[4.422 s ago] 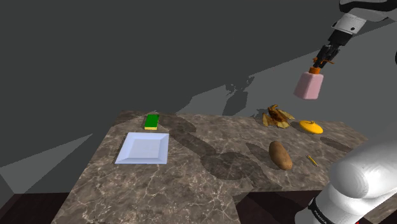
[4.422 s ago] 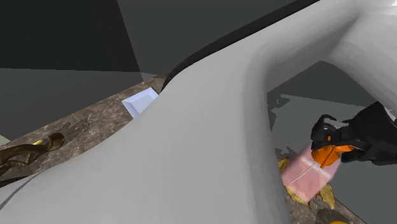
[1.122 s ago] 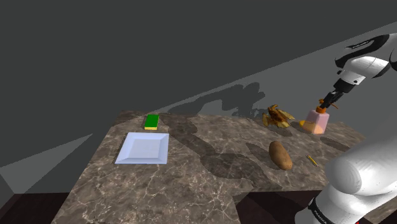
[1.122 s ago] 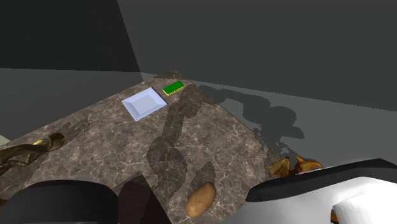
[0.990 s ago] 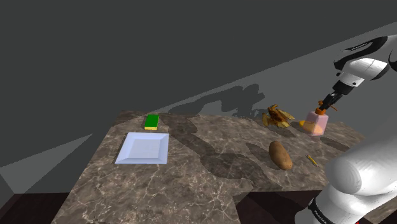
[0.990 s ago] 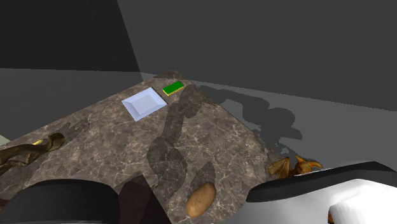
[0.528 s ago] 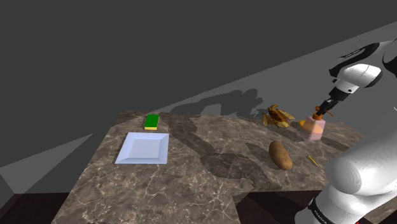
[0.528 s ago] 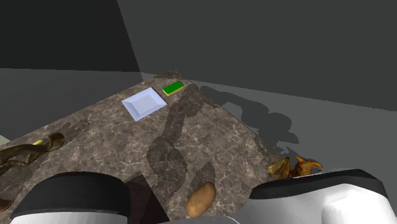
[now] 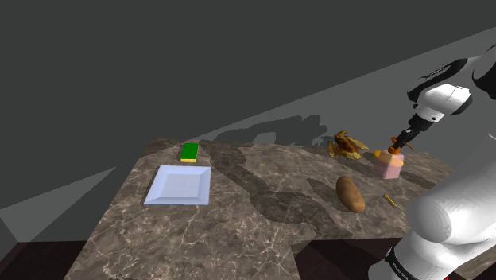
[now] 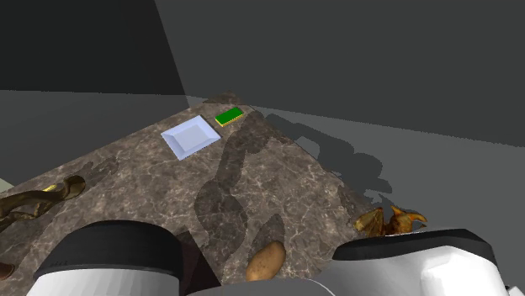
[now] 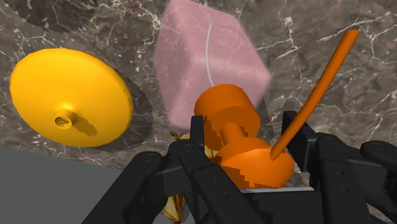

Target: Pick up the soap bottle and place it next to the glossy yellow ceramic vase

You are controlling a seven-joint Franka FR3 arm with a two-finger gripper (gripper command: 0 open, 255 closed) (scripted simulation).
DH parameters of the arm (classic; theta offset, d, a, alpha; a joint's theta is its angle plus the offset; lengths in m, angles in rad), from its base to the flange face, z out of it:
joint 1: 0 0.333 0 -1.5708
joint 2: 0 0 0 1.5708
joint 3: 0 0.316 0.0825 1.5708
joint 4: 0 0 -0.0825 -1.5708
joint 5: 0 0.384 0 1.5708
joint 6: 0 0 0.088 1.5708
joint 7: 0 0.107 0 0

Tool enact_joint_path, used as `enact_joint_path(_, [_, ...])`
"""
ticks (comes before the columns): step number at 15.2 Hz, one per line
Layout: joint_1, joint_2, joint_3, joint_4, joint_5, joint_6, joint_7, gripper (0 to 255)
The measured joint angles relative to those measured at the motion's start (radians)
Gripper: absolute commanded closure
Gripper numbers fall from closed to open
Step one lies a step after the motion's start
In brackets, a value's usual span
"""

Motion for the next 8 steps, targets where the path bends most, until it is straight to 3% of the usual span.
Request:
enact_joint_path(2, [0.0,0.001,0.0,0.0,0.001,0.0,0.0,255])
enact_joint_path(3, [0.0,0.001,0.0,0.0,0.001,0.0,-0.001,0])
enact_joint_path(8, [0.0,0.001,0.0,0.0,0.001,0.001,-0.001,0])
